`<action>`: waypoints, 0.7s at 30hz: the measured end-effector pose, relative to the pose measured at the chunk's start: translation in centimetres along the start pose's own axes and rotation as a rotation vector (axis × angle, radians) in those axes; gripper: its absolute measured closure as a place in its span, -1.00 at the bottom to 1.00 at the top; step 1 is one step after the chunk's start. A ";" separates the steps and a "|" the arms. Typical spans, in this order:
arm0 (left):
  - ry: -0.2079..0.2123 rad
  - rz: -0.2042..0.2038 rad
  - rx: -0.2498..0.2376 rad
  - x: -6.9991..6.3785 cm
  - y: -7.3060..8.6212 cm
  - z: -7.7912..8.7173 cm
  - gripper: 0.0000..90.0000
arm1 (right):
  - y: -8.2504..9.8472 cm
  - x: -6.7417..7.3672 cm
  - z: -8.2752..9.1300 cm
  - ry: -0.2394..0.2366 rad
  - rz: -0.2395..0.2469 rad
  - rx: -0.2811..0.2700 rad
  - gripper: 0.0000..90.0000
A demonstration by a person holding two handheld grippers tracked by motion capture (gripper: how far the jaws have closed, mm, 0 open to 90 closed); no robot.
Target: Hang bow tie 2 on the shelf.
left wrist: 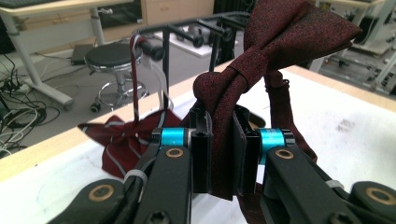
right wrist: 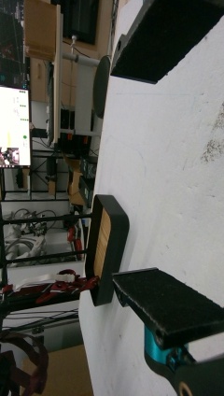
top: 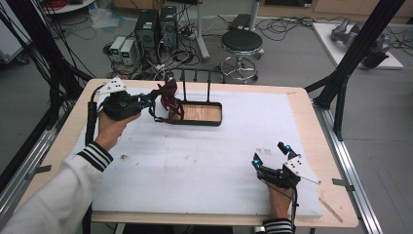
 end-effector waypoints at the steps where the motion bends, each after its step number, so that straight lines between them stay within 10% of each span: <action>1: -0.004 0.004 -0.005 -0.1 -0.1 -0.1 0.78 | 0.0 0.0 0.0 0.000 0.000 0.000 -0.94; 21: -0.148 0.076 -0.081 -0.7 -1.5 -4.0 0.78 | 0.0 0.0 0.0 -0.001 -0.001 0.000 -0.94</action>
Point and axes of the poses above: each handheld gripper's, and its own axes: z roughly backward along the jaws, y roughly out of its underside, x roughly to its left, the point moved 10 cm from there along -z, roughly forward along the jaws, and after that the axes turned 4 degrees about -y, right-handed, at the moved point
